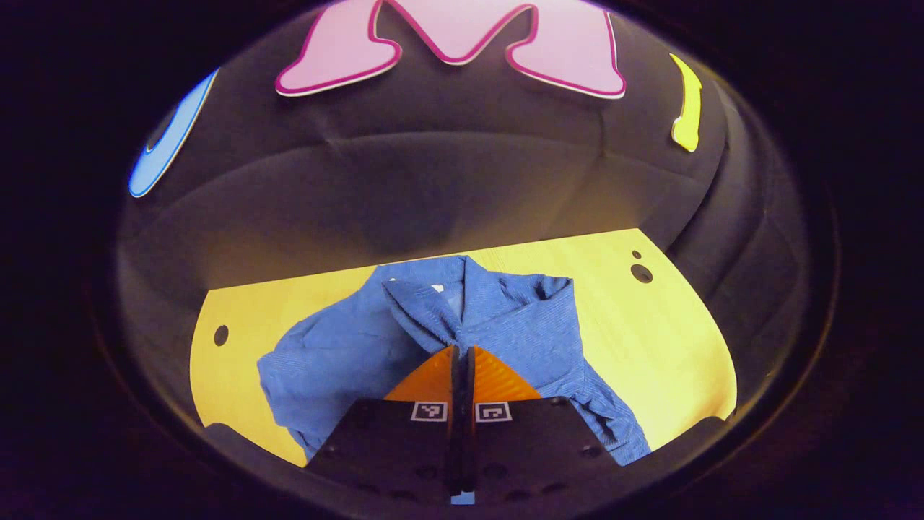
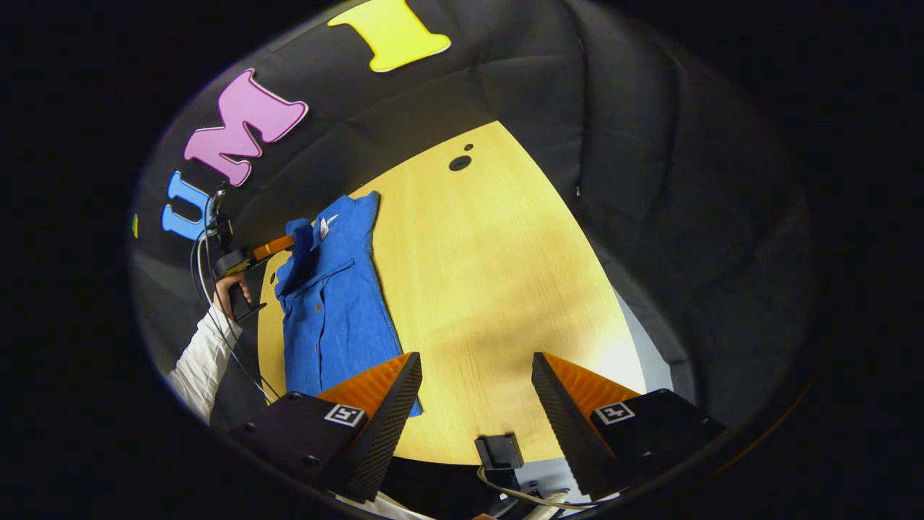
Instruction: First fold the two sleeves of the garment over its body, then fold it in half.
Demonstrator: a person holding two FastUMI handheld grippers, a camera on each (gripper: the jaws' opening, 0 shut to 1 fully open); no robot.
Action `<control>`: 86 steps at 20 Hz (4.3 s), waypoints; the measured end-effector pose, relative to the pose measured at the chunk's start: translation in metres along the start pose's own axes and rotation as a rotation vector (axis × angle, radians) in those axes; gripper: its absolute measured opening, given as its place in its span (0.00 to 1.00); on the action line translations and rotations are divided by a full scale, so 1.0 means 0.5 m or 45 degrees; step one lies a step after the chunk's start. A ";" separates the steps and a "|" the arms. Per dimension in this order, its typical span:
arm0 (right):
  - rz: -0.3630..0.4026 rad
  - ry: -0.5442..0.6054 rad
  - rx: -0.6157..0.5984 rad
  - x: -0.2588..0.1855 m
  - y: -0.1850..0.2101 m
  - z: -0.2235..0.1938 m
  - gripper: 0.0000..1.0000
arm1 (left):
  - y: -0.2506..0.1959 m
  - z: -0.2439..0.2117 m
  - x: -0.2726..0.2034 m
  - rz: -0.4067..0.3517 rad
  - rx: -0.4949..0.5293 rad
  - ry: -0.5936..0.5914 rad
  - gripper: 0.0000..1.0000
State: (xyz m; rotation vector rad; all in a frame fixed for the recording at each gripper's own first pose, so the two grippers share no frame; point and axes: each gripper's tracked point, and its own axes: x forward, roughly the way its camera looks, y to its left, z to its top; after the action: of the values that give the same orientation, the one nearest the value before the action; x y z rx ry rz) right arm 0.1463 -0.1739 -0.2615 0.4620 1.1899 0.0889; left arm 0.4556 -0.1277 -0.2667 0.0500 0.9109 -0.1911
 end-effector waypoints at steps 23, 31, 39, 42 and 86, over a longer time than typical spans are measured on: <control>0.107 0.033 -0.126 0.008 0.061 -0.033 0.99 | -0.112 -0.237 -0.227 -0.248 -0.015 0.185 0.81; 0.015 0.018 -0.599 0.012 0.069 -0.037 0.99 | 0.211 -0.555 -0.458 -0.034 -0.178 0.298 0.83; -0.230 0.408 -0.579 0.135 -0.084 -0.165 0.99 | 0.340 -0.822 -0.431 0.050 -0.313 0.731 0.83; -0.271 0.460 -0.496 0.156 -0.114 -0.176 1.00 | 0.342 -0.838 -0.417 0.018 -0.339 0.798 0.83; 0.004 -0.158 -0.677 0.000 0.158 0.159 0.05 | 0.336 -0.384 -0.478 -0.114 -0.153 0.090 0.00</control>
State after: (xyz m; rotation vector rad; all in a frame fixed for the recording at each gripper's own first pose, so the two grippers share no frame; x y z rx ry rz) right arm 0.2321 -0.1261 -0.2073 0.0008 0.9944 0.3643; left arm 0.1943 0.0954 -0.2025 -0.0961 0.9942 -0.2188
